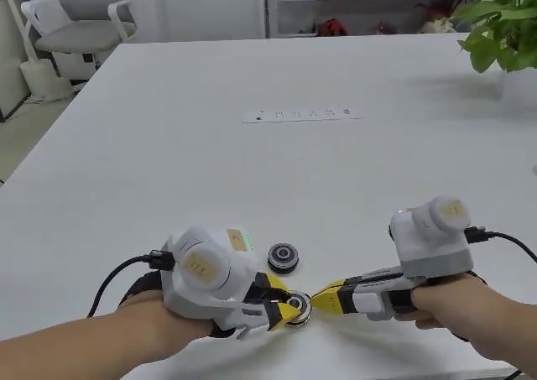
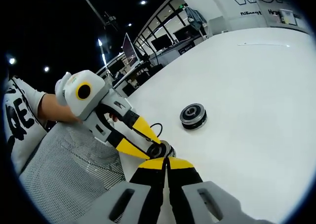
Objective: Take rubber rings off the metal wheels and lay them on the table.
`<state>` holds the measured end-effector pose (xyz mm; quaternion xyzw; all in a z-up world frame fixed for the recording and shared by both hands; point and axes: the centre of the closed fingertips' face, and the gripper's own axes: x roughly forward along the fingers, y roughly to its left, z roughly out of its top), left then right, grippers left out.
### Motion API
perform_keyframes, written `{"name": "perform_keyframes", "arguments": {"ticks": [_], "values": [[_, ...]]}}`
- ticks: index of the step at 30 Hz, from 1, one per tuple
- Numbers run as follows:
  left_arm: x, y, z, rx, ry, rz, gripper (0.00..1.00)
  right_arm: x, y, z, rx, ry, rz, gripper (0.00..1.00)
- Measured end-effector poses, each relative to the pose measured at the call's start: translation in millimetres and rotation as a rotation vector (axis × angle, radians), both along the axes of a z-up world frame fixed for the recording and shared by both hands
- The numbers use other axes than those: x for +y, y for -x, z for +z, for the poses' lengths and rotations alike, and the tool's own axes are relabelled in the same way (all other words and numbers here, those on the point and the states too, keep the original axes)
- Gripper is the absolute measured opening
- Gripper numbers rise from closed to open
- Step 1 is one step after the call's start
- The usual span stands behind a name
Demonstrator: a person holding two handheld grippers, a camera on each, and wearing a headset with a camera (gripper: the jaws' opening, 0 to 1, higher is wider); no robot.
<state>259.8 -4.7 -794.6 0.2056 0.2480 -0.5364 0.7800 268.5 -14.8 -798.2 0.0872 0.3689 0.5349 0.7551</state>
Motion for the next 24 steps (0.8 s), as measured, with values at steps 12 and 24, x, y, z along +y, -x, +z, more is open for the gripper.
{"name": "perform_keyframes", "arguments": {"ticks": [12,24], "values": [[-0.2,-0.9,-0.4,-0.002,-0.003,0.010,0.12,4.1,3.5,3.4,0.003,-0.003,0.011,0.00],[-0.4,-0.5,-0.6,-0.001,-0.005,0.010,0.12,8.2,6.0,5.5,-0.028,0.009,0.050,0.00]]}}
